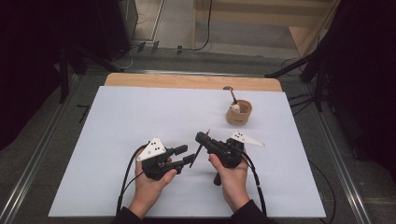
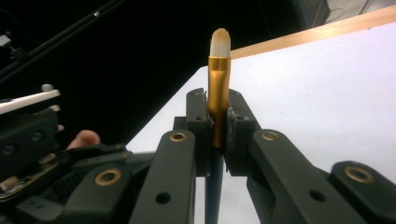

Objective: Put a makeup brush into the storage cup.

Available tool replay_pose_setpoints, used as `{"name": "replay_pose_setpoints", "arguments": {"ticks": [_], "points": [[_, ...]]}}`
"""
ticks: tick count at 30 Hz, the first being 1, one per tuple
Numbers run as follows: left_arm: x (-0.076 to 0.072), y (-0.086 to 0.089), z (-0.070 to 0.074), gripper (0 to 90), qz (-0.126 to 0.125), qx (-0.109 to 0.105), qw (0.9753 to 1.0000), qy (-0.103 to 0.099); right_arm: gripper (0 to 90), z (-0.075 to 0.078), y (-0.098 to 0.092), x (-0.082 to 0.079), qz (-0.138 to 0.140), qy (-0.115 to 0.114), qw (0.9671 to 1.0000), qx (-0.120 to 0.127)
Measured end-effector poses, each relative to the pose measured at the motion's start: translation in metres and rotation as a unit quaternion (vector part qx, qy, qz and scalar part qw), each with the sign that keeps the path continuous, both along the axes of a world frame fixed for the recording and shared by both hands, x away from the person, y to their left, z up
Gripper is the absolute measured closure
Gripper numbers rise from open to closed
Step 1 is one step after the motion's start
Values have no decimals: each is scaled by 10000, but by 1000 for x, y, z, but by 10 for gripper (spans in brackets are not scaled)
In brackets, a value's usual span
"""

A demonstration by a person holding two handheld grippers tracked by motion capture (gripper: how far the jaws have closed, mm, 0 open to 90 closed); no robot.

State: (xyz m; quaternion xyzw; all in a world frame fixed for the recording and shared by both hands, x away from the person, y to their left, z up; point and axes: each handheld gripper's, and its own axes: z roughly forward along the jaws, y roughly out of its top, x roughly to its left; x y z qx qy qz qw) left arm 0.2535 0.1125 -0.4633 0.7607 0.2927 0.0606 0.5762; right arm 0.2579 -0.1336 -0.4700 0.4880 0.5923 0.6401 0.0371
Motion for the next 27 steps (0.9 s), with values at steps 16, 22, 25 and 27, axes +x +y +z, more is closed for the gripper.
{"name": "replay_pose_setpoints", "arguments": {"ticks": [16, 22, 25, 27], "points": [[5, 36, 0, 0, 302, -39, 9995, -122, 842, 6, -11, 0, -185, -272, 9987, -394], [5, 50, 2, 0, 393, -35, 9991, -140, 842, 7, -13, 0, -199, -394, 9977, -522], [7, 56, 1, 0, 451, 16, 9989, -148, 842, 8, -15, 0, -218, -471, 9969, -592], [7, 59, -1, 0, 501, -2, 9986, -145, 842, 9, -17, 0, -220, -483, 9968, -591]]}}
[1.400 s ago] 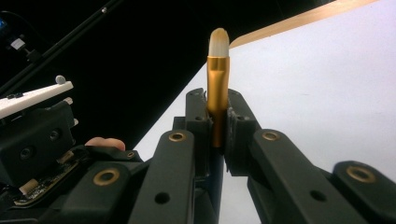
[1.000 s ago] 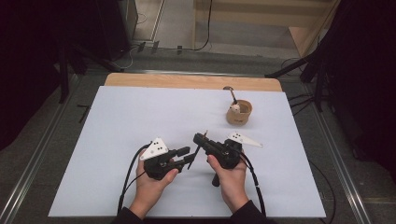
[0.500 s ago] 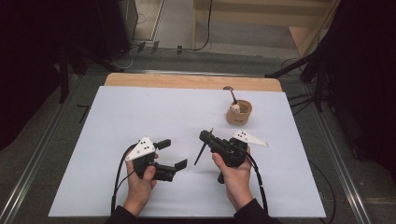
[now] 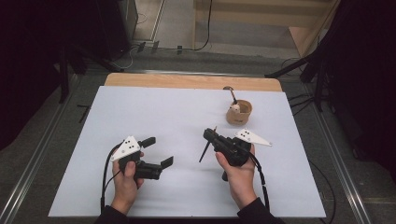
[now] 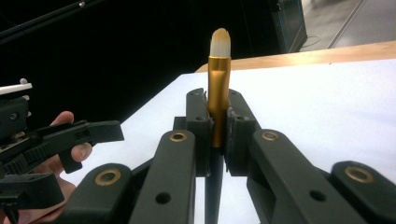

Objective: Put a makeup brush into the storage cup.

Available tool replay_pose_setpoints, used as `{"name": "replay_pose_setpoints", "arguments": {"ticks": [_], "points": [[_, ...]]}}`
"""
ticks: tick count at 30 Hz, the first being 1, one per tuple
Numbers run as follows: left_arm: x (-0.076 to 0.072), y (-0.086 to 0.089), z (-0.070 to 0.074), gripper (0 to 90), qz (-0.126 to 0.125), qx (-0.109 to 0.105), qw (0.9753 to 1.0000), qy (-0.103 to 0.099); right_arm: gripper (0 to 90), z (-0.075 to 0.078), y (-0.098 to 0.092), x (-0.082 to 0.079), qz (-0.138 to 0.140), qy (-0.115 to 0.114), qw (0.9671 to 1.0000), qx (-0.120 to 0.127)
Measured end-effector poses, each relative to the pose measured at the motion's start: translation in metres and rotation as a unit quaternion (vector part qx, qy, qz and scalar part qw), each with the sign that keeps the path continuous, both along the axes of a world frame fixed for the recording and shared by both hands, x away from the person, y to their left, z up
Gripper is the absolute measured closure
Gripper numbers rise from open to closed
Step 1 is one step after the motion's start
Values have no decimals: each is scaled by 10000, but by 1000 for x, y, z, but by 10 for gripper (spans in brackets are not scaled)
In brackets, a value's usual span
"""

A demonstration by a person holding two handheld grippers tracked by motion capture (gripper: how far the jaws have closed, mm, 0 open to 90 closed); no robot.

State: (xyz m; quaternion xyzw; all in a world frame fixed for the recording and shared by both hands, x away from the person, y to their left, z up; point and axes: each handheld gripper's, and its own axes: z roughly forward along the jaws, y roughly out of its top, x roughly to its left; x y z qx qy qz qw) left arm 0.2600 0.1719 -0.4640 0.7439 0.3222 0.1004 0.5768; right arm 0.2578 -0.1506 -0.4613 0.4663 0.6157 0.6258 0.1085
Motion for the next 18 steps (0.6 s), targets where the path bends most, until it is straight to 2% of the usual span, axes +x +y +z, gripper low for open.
{"name": "replay_pose_setpoints", "arguments": {"ticks": [4, 6, 12, 18], "points": [[-1, 7, -1, 0, 68, 23, 10000, -57, 842, 1, -5, 0, -48, -29, 10000, 16], [-2, 11, 0, 0, 73, -27, 9999, -88, 843, 3, -7, 0, -69, -74, 9999, -19], [-5, 22, 0, 0, 181, 31, 9997, -177, 843, 7, -12, 0, -57, -199, 9997, -136], [-9, 42, 3, 0, 372, 14, 9988, -331, 843, 9, -16, 0, -111, -258, 9995, -174]]}}
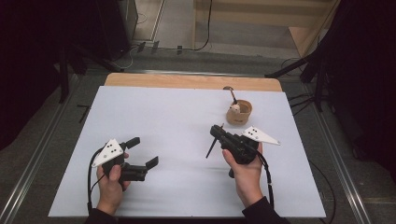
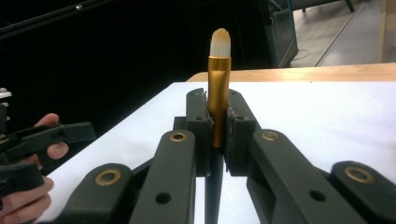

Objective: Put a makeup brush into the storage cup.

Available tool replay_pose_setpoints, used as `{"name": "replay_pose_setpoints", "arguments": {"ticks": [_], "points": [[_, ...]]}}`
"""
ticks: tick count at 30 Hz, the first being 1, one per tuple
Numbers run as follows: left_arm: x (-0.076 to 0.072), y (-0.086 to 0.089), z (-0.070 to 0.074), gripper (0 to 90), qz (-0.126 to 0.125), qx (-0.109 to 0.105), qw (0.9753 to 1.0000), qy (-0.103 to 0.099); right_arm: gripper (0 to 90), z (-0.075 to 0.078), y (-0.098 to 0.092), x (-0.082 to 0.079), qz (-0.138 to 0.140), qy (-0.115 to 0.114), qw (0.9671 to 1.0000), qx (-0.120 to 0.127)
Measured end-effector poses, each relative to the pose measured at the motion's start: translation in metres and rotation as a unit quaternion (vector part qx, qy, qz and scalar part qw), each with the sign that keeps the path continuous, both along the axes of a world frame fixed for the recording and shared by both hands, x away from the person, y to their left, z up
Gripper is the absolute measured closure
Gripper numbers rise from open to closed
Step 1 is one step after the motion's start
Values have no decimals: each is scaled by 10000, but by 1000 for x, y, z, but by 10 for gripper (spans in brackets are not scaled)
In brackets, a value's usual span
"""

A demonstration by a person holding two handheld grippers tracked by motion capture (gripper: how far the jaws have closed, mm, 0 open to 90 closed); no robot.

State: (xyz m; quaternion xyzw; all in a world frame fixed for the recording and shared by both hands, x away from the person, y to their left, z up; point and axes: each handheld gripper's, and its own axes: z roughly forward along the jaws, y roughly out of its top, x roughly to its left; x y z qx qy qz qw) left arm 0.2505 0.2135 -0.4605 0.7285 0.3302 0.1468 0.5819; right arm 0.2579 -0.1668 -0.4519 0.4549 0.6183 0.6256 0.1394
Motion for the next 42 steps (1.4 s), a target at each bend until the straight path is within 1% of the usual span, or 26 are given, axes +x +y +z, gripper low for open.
{"name": "replay_pose_setpoints", "arguments": {"ticks": [2, 5, 6, 9, 12, 15, 17, 19, 22, 25, 30, 32, 34, 38, 40, 42], "points": [[-1, 8, 1, 0, 65, -12, 10000, -40, 843, 1, -1, 0, -9, -16, 10000, -28], [-3, 19, 1, 0, 193, 27, 9998, -100, 843, 1, -2, -1, -20, -39, 10000, -40], [-3, 23, 0, 0, 265, 71, 9995, -143, 843, 2, -3, -1, -11, -56, 10000, -48], [-2, 35, -1, 0, 428, -36, 9990, -124, 843, 3, -4, -1, 10, -97, 9999, -95], [-4, 44, -1, 0, 536, -18, 9984, -154, 843, 5, -6, -1, -11, -127, 9998, -127], [-7, 51, -3, 0, 598, -13, 9981, -177, 843, 7, -10, 0, -48, -154, 9998, -136], [-9, 54, -4, 0, 670, 19, 9975, -238, 843, 7, -13, 1, -85, -177, 9997, -131], [-10, 57, -5, 0, 723, 48, 9970, -255, 843, 8, -15, 2, -92, -183, 9997, -145], [-12, 63, -6, 0, 814, 1, 9964, -221, 843, 9, -19, 2, -124, -210, 9995, -183], [-14, 66, -7, 0, 824, 34, 9964, -214, 843, 12, -22, 2, -169, -266, 9993, -213], [-20, 70, -7, 0, 812, -8, 9963, -264, 843, 14, -29, 1, -256, -310, 9989, -233], [-22, 71, -8, 0, 774, 99, 9965, -287, 843, 15, -32, 1, -292, -321, 9988, -226], [-23, 72, -9, 0, 797, 143, 9963, -274, 843, 15, -35, 2, -334, -325, 9986, -231], [-26, 78, -11, 0, 886, 109, 9957, -253, 843, 16, -40, 2, -386, -334, 9985, -204], [-26, 80, -12, 0, 893, 145, 9956, -229, 843, 17, -42, 2, -414, -369, 9981, -272], [-27, 83, -14, 0, 909, 112, 9956, -205, 843, 18, -43, 2, -432, -395, 9978, -301]]}}
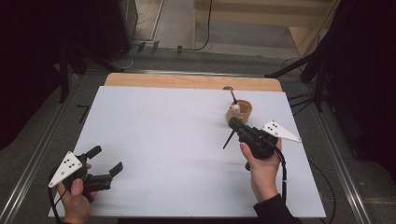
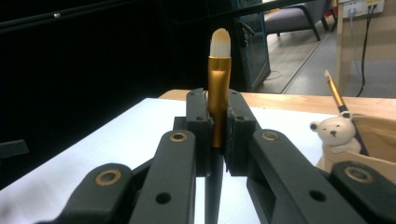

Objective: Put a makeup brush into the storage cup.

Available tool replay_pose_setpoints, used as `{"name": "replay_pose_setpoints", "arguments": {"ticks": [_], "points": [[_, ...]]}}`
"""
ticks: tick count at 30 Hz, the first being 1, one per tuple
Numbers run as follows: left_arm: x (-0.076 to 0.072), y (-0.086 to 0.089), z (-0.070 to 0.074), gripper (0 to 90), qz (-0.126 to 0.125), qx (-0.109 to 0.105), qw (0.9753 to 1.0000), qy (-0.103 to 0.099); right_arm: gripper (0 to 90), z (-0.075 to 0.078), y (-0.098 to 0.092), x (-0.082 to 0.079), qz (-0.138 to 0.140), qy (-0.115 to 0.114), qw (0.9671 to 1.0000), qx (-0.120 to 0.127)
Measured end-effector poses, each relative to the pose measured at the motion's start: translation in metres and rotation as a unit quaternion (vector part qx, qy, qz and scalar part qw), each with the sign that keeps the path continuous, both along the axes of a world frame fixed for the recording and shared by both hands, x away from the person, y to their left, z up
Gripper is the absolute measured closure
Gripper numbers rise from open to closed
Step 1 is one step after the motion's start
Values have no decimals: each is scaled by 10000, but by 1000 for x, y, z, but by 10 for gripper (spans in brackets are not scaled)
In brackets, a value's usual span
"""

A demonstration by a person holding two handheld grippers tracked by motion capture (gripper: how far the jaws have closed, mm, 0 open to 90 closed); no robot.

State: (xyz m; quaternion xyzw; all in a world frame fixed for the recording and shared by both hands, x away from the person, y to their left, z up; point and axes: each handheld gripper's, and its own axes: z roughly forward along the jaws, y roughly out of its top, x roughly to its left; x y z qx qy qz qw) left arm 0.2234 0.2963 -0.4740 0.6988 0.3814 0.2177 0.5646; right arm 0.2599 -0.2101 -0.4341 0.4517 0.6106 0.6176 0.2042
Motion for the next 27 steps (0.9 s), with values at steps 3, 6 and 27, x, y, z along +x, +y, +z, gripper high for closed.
{"name": "replay_pose_setpoints", "arguments": {"ticks": [3, 6, 27], "points": [[-1, 4, 0, 0, 22, -43, 10000, 15, 843, 0, -3, 0, -60, -9, 10000, -24], [-3, 7, 0, 0, 58, -72, 10000, 15, 843, 1, -8, 1, -142, -30, 9999, -11], [-3, 15, -1, 0, 255, -93, 9996, 68, 843, 28, -24, 23, -399, -315, 9984, -259]]}}
